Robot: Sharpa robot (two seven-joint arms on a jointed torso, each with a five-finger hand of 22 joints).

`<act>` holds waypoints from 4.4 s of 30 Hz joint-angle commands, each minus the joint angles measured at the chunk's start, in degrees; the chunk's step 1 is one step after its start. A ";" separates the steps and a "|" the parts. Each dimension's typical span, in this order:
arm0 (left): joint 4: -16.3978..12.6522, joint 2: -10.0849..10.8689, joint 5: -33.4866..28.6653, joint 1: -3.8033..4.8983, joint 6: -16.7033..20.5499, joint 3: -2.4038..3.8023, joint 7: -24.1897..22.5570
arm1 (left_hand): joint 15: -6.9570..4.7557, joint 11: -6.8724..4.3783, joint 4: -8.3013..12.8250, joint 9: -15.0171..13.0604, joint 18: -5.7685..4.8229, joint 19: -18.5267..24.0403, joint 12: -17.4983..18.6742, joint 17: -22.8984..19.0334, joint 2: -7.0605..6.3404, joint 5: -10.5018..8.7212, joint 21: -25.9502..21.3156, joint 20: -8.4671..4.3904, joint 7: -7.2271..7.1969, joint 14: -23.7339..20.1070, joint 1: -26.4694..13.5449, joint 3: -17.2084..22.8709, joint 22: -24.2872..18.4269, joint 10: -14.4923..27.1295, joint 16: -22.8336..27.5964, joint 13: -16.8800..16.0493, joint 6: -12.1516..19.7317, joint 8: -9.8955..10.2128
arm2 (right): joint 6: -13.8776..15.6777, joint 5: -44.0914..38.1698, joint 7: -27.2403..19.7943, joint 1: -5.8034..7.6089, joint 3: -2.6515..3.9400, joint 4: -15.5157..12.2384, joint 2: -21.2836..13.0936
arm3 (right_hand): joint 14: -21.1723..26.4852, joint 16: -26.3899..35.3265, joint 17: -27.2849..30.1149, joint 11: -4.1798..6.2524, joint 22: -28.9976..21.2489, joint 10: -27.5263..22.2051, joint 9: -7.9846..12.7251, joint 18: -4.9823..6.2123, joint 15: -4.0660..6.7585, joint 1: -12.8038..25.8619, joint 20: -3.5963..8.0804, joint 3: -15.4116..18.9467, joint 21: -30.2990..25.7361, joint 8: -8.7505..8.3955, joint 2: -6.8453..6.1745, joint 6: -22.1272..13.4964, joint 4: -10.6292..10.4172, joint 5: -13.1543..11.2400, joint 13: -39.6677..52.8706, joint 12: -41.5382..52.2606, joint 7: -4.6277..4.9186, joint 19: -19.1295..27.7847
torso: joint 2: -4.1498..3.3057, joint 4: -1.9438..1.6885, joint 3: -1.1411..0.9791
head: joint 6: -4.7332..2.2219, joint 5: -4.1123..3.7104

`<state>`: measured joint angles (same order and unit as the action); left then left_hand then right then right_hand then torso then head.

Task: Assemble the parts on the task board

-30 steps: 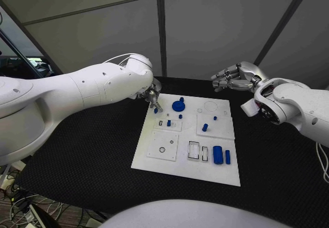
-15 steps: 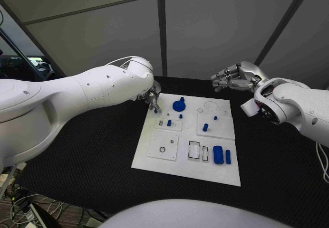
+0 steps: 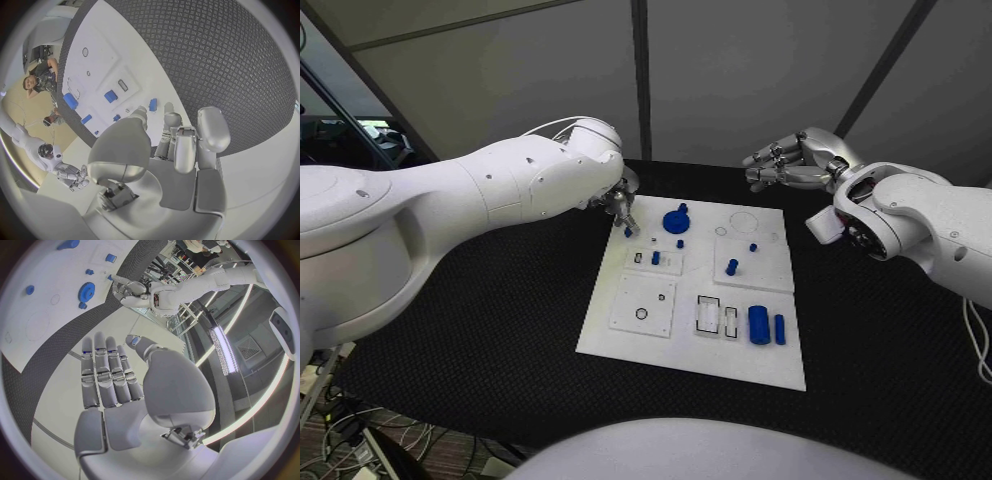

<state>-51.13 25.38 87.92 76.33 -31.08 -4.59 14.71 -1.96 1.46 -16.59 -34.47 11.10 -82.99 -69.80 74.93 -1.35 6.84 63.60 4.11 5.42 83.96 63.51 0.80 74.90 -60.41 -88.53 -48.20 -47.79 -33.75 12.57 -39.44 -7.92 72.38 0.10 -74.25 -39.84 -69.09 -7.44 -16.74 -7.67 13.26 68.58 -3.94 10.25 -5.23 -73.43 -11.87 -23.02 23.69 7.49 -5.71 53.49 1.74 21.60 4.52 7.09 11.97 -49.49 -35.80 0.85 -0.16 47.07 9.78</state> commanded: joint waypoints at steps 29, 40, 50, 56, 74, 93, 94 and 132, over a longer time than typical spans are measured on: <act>1.26 -1.23 0.84 -0.35 -2.07 0.00 -2.58 | 0.24 0.11 0.57 -0.25 -6.39 0.82 1.19 11.79 2.48 0.00 -0.92 0.20 -0.08 4.16 3.33 1.60 8.90 1.32 0.56 0.90 0.39 1.48 | -0.63 0.04 -0.60 0.12 0.04 0.03 0.19 | -0.13 0.03 0.10 0.13 -0.07 -0.09 0.00 0.13 0.35 -0.20 0.13 -0.31 -0.33 0.23 0.21 0.02 -0.01 0.40 -0.07 0.31 -0.07 -0.39 | 0.04 -0.01 0.00 | 0.31 -0.15; 1.33 -1.25 0.83 -0.42 -2.38 0.00 -2.75 | 0.24 0.11 0.72 -0.22 -6.38 0.85 1.29 11.76 2.67 0.00 -0.93 0.22 -0.08 4.14 4.10 1.78 8.89 1.33 0.58 0.92 0.26 1.79 | -0.69 0.04 -0.55 0.12 0.04 0.08 0.24 | -0.14 0.02 0.11 0.13 -0.08 -0.08 0.00 0.13 0.35 -0.17 0.13 -0.30 -0.34 0.25 0.21 0.03 -0.02 0.40 -0.08 0.34 -0.07 -0.40 | 0.02 -0.04 -0.01 | 0.47 -0.20; 1.46 -1.24 0.82 -0.43 -2.86 0.00 -3.41 | 0.08 -0.10 1.50 -0.19 -6.37 0.91 1.70 11.79 4.11 0.15 -0.84 0.13 -0.28 4.15 7.26 4.36 8.90 1.28 0.57 0.88 -0.20 2.82 | -0.74 0.04 -0.54 0.12 0.04 0.12 0.25 | -0.14 0.02 0.11 0.13 -0.08 -0.08 0.00 0.13 0.35 -0.17 0.13 -0.30 -0.34 0.25 0.21 0.03 -0.02 0.40 -0.08 0.34 -0.07 -0.40 | 0.05 -0.03 -0.01 | 0.59 -0.18; 1.56 -1.23 0.01 -0.43 -3.28 0.00 -3.69 | -0.17 -0.36 3.22 -0.41 -6.39 0.92 2.29 11.94 5.06 0.10 -0.62 -0.09 -0.50 4.24 10.41 8.96 8.93 1.22 0.48 0.91 -0.39 3.51 | -0.79 0.04 -0.53 0.12 0.04 0.14 0.26 | -0.14 0.02 0.11 0.13 -0.08 -0.08 0.00 0.13 0.35 -0.17 0.13 -0.30 -0.34 0.25 0.21 0.03 -0.02 0.40 -0.08 0.34 -0.07 -0.40 | 0.04 -0.03 -0.01 | 0.68 -0.19; -0.17 1.02 -11.20 -0.38 -2.26 0.03 -2.60 | -0.26 -0.49 9.88 -4.77 -6.41 1.12 3.71 12.24 3.52 -0.04 -0.37 -0.21 -0.62 4.39 7.84 29.11 8.93 0.26 0.32 0.91 0.64 1.44 | -1.04 0.03 -0.24 0.12 0.04 0.23 0.10 | -0.14 0.02 0.11 0.13 -0.08 -0.08 0.00 0.13 0.35 -0.17 0.13 -0.30 -0.34 0.25 0.21 0.03 -0.02 0.40 -0.08 0.34 -0.07 -0.40 | 0.13 -0.23 -0.05 | 0.91 -0.25; -19.18 12.78 -27.67 0.02 16.74 -0.11 12.24 | -0.41 -0.54 11.16 -6.86 -6.42 0.83 4.68 11.54 2.83 -0.15 -0.09 -0.34 -0.57 4.11 3.40 34.23 8.92 0.36 0.77 2.89 0.84 -0.54 | -0.89 -1.00 0.05 0.13 0.03 0.21 -0.88 | -0.16 0.02 0.12 0.14 -0.08 -0.08 -0.01 0.12 0.36 -0.12 0.12 -0.28 -0.37 0.27 0.19 0.03 -0.04 0.40 -0.11 0.37 -0.07 -0.42 | 0.44 -0.82 -0.35 | 1.29 -0.76; -19.62 13.03 -27.81 0.00 17.44 -0.15 12.53 | -0.42 -0.55 11.21 -6.93 -6.45 0.77 4.61 11.59 2.80 -0.16 0.06 -0.35 -0.57 4.15 3.28 34.36 8.95 0.23 0.74 2.81 0.82 -0.62 | -0.88 -1.00 0.04 0.13 0.03 0.21 -0.89 | -0.16 0.02 0.12 0.14 -0.08 -0.08 -0.01 0.12 0.36 -0.12 0.12 -0.28 -0.37 0.27 0.19 0.03 -0.04 0.40 -0.11 0.37 -0.07 -0.42 | 0.46 -0.84 -0.36 | 1.31 -0.78; -29.05 14.23 -19.65 -2.59 24.73 -3.47 18.06 | -0.72 -0.84 14.05 -8.19 -6.72 -0.04 4.18 12.38 0.68 -0.17 1.70 -0.64 -0.77 4.71 0.59 39.38 9.31 -1.46 0.23 2.49 0.82 -2.10 | -0.96 -1.03 -0.14 0.11 0.01 0.32 -0.82 | -0.16 0.02 0.12 0.14 -0.08 -0.08 -0.01 0.12 0.36 -0.12 0.12 -0.28 -0.37 0.27 0.19 0.03 -0.04 0.40 -0.11 0.37 -0.07 -0.42 | 0.57 -0.92 -0.45 | 2.28 -1.63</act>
<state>-80.38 39.80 65.47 73.72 -3.81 -8.03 32.95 -2.36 0.73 -6.16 -42.58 11.04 -82.82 -65.40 74.92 -0.62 6.63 64.95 3.50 4.82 83.96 63.91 36.24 74.90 -61.21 -88.10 -45.70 -47.38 -35.64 11.96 -40.48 -7.66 72.38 0.08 -73.95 -40.71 -69.09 -7.44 -16.72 -7.67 13.27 68.58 -3.94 10.25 -5.23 -73.43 -11.87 -23.02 23.69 7.48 -5.70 53.49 1.74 21.81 4.51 7.09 11.97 -49.49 -35.26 -0.08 -0.60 49.29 8.15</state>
